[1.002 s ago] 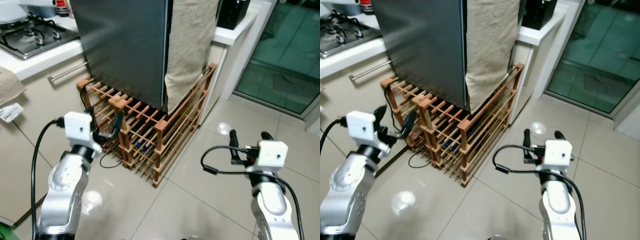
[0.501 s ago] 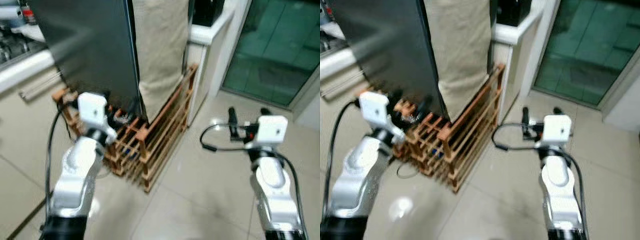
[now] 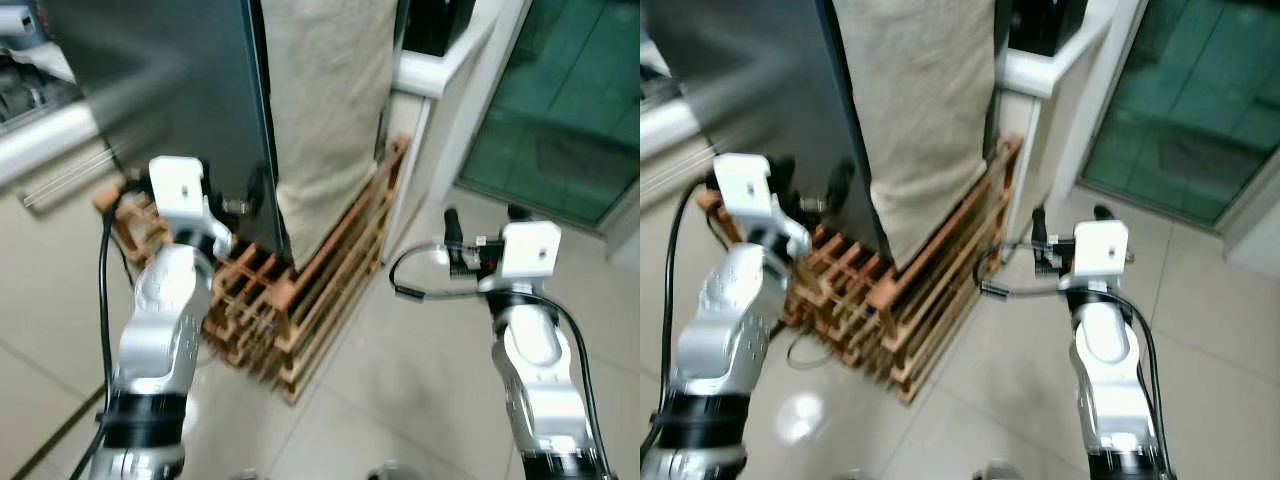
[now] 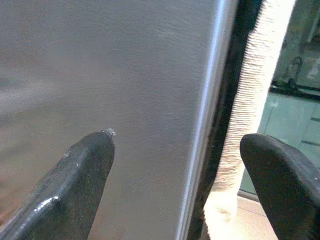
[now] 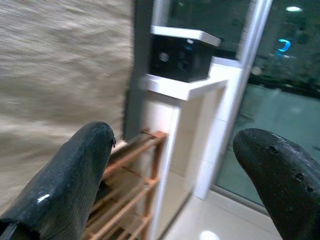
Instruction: Restocking fridge
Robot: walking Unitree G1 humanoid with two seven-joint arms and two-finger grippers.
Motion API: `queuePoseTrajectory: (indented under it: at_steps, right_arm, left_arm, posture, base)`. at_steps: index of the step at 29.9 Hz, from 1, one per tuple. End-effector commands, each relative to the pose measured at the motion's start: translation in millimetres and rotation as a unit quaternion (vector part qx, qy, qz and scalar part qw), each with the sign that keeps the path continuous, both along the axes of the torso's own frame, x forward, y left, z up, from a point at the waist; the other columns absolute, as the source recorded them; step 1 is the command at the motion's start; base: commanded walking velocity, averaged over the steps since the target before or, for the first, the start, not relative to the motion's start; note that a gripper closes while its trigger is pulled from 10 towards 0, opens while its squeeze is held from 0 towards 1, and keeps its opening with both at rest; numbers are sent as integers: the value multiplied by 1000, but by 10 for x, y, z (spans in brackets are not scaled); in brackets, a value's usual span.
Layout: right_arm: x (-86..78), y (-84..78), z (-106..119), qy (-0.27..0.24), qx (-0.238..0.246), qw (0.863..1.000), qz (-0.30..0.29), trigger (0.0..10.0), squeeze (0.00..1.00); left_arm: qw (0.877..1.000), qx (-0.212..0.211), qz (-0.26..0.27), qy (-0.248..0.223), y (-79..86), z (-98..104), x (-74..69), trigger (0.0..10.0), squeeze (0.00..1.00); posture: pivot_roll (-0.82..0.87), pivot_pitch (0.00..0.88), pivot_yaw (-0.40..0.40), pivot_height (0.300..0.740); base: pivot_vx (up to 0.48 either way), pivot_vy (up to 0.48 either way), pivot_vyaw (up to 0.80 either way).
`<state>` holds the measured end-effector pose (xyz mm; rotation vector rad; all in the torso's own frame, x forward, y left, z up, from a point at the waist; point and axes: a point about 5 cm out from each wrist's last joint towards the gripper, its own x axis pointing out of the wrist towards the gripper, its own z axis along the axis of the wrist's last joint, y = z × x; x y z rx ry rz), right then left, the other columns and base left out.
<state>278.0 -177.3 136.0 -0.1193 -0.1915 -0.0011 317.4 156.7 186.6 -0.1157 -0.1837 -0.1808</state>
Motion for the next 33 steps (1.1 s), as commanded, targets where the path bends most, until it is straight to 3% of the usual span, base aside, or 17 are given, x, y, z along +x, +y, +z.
queuePoseTrajectory:
  at_steps: [1, 4, 14, 15, 26, 33]
  right_arm:
    - [6, 45, -1, 2, 4, 1000, 7, 10000, 55]
    - [-1, 57, -15, 4, 6, 1000, 6, 10000, 55]
    - [6, 14, 0, 2, 2, 1000, 3, 10000, 59]
    - [28, -5, 16, -1, 2, 1000, -1, 10000, 59]
    - [-2, -10, 9, 1, 0, 1000, -3, 10000, 55]
    - [-27, -9, -6, 6, -2, 1000, -3, 10000, 55]
  left_arm:
    - [1000, 1, -19, 19, -75, 2, 89, 10000, 0]
    - [999, -7, -40, 30, -217, 44, 214, 10000, 0]
    - [996, -14, -79, 51, -429, 91, 427, 10000, 0]
    - [995, -18, -82, 58, -481, 82, 498, 10000, 0]
    - [996, -16, -55, 62, -526, 99, 666, 10000, 0]
    - [997, -23, -40, 57, -491, 112, 678, 10000, 0]
  posture:
    - [-86, 0, 25, 740]
    - [-98, 3, 40, 740]
    - [-147, 0, 49, 740]
    - [-148, 0, 48, 740]
    - [-164, 0, 47, 740]
    - [-165, 11, 44, 740]
  base:
    - [0, 0, 0]
    - [0, 0, 0]
    - [0, 0, 0]
    - [0, 0, 0]
    - [0, 0, 0]
    - [0, 0, 0]
